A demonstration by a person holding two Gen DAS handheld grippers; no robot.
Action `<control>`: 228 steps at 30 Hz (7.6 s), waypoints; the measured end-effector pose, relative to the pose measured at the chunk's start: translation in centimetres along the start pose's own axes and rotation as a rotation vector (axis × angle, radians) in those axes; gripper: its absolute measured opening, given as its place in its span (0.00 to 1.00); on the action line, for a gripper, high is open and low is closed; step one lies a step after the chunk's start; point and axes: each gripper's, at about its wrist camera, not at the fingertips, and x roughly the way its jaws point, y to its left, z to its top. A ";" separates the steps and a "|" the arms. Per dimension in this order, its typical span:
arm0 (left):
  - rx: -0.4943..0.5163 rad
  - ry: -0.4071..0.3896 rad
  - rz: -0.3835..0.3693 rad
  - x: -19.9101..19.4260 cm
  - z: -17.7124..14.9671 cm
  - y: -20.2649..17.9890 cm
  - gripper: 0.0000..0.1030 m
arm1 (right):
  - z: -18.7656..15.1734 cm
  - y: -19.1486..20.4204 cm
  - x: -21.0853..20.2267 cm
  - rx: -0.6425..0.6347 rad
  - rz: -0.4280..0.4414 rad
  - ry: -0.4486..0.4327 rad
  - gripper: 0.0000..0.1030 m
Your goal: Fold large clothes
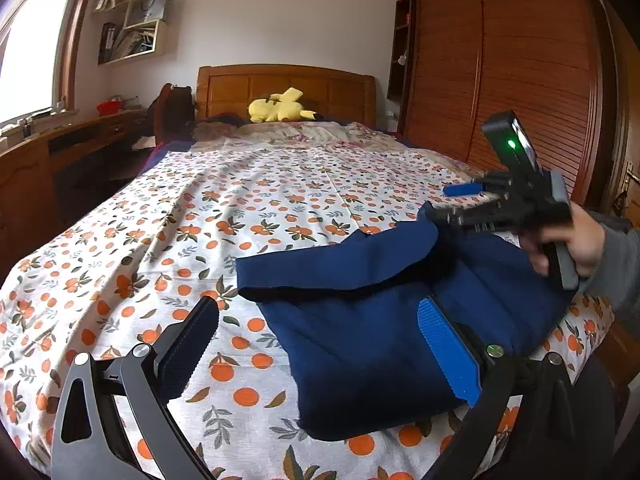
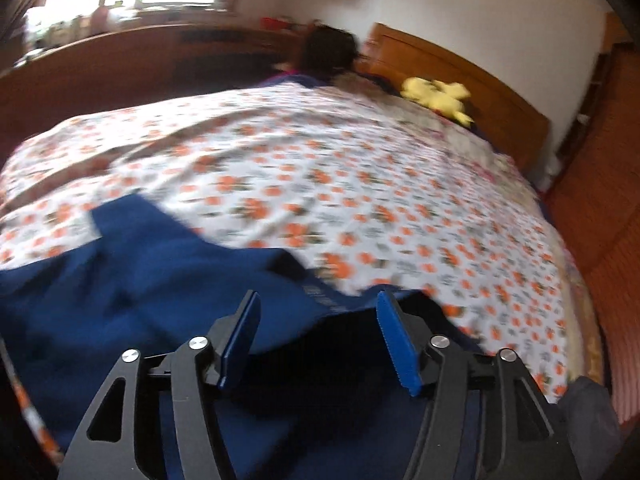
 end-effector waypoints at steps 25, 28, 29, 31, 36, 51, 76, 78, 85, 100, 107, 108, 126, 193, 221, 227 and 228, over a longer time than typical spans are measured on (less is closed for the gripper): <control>-0.036 -0.007 0.024 -0.6 0.0 2.2 0.97 | 5.2 5.2 8.3 -0.168 -0.068 0.085 0.03; -0.035 0.000 0.021 -0.4 0.0 2.1 0.97 | 7.0 3.5 8.5 -0.108 -0.136 0.052 0.09; -0.035 0.001 0.021 -0.3 0.0 2.1 0.97 | 7.5 3.1 8.4 -0.088 -0.148 0.038 0.09; -0.035 0.001 0.017 -0.2 0.0 2.0 0.97 | 8.0 2.3 7.8 -0.053 -0.150 0.013 0.14; -0.030 0.001 0.003 0.0 0.2 1.5 0.97 | 8.1 0.7 5.4 -0.018 -0.141 -0.036 0.38; 0.016 0.013 -0.088 2.3 0.4 -3.9 0.97 | -2.6 -13.4 1.0 0.176 -0.259 0.098 0.38; 0.054 0.083 -0.125 6.5 -0.6 -7.6 0.97 | -11.2 -25.0 5.3 0.493 -0.310 0.191 0.02; 0.053 0.082 -0.126 6.5 -0.6 -7.6 0.97 | -11.1 -25.7 5.0 0.489 -0.430 0.236 0.02; 0.053 0.079 -0.123 6.1 -0.7 -7.2 0.97 | -11.6 -25.7 5.4 0.493 -0.471 0.300 0.02; 0.061 0.063 -0.117 5.4 -0.7 -7.4 0.97 | -8.6 -16.1 -4.2 0.336 -0.229 0.098 0.36; 0.063 0.061 -0.116 5.2 -0.7 -7.5 0.97 | -11.7 -9.4 -5.5 0.295 -0.097 0.111 0.38; 0.063 0.061 -0.117 5.2 -0.7 -7.5 0.97 | -12.0 -8.8 -5.6 0.289 -0.090 0.113 0.38; 0.035 0.061 -0.016 2.8 -2.0 -6.9 0.97 | -13.7 1.2 -5.6 0.193 0.078 0.075 0.47; 0.218 0.075 -0.299 6.3 7.1 -34.2 0.09 | -25.7 -15.5 -19.2 0.450 -0.111 -0.078 0.50; 0.152 0.036 -0.156 4.7 4.6 -24.0 0.98 | -19.2 -11.9 -16.9 0.433 -0.035 -0.143 0.51; 0.135 0.048 -0.128 4.5 3.3 -21.1 0.98 | -18.4 -11.0 -14.9 0.451 -0.035 -0.120 0.57; 0.135 0.046 -0.122 4.4 3.0 -20.9 0.98 | -18.4 -10.9 -14.6 0.455 -0.040 -0.115 0.58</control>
